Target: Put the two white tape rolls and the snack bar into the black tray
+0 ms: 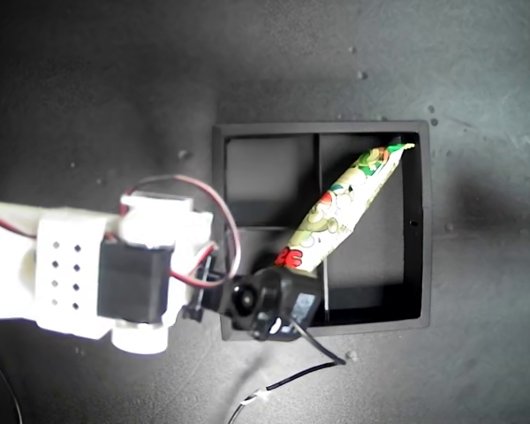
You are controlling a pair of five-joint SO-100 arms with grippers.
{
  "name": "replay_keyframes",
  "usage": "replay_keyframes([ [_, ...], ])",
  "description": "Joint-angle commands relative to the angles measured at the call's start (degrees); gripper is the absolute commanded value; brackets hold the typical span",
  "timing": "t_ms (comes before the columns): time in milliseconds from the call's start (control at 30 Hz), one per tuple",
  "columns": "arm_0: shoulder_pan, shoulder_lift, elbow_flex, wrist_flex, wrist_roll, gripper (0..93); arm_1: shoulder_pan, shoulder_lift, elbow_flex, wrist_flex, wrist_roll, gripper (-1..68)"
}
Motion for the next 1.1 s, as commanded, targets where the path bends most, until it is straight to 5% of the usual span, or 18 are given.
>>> replay_keyframes([
  [0,1.3,-0.1,-3.1,1.8,-2.2,7.2,-0.5,0.5,-0.3,-0.9,-0.9,12.0],
  [200,5.6,8.1,12.0,0.3,-11.0,11.2,-0.9,0.5,-0.4,-1.1,-1.0,12.0],
  [567,12.0,13.4,27.0,-14.6,-15.7,11.8,-1.3,0.5,-0.4,-1.8,-0.9,12.0],
  [1067,9.0,13.9,43.2,-27.9,-15.5,10.3,-1.6,0.5,-0.4,-1.9,-1.1,12.2],
])
